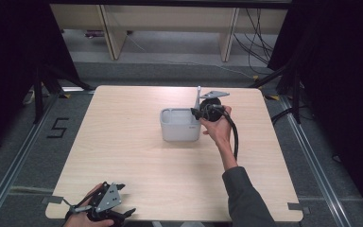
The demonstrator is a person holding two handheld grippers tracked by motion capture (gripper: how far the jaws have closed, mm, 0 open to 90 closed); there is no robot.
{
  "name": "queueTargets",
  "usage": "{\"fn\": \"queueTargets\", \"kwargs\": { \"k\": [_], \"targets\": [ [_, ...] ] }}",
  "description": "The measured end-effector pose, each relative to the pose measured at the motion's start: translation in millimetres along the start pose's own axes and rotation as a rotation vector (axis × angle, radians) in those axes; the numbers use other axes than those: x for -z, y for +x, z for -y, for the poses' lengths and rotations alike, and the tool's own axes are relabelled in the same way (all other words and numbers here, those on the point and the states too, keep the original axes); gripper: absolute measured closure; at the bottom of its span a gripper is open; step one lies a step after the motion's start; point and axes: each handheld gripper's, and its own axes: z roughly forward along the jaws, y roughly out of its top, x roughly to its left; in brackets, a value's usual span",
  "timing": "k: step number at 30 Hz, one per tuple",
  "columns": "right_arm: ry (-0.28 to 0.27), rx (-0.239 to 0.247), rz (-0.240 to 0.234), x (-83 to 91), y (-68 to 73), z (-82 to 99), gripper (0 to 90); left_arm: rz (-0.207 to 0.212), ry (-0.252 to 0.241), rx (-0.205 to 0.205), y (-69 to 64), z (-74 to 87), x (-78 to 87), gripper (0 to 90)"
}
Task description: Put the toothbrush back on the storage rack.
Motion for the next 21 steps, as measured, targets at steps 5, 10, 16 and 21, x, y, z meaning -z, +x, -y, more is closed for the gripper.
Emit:
{"fn": "queueTargets", "kwargs": {
  "k": [5, 10, 16, 21],
  "targets": [
    [-0.021, 0.005, 0.009, 3.9, 0.7, -1.5, 65.6, 0.000, 0.000, -0.001, 0.1, 0.0, -0.2, 14.8],
    [-0.024, -0.001, 0.023, 6.9, 3.1, -2.6, 54.9, 0.001, 0.001, 0.001, -0.1, 0.1, -0.2, 14.8],
    [-0.035, -0.034, 0.016, 9.7, 1.9, 0.2, 44.7, -0.009, -0.006, -0.006, 0.5, 0.0, -0.1, 14.8],
    [-0.041, -0.055, 0.015, 16.1, 1.4, 1.3, 41.9, 0.005, -0.009, 0.001, 0.0, 0.2, -0.5, 14.8]
  ]
}}
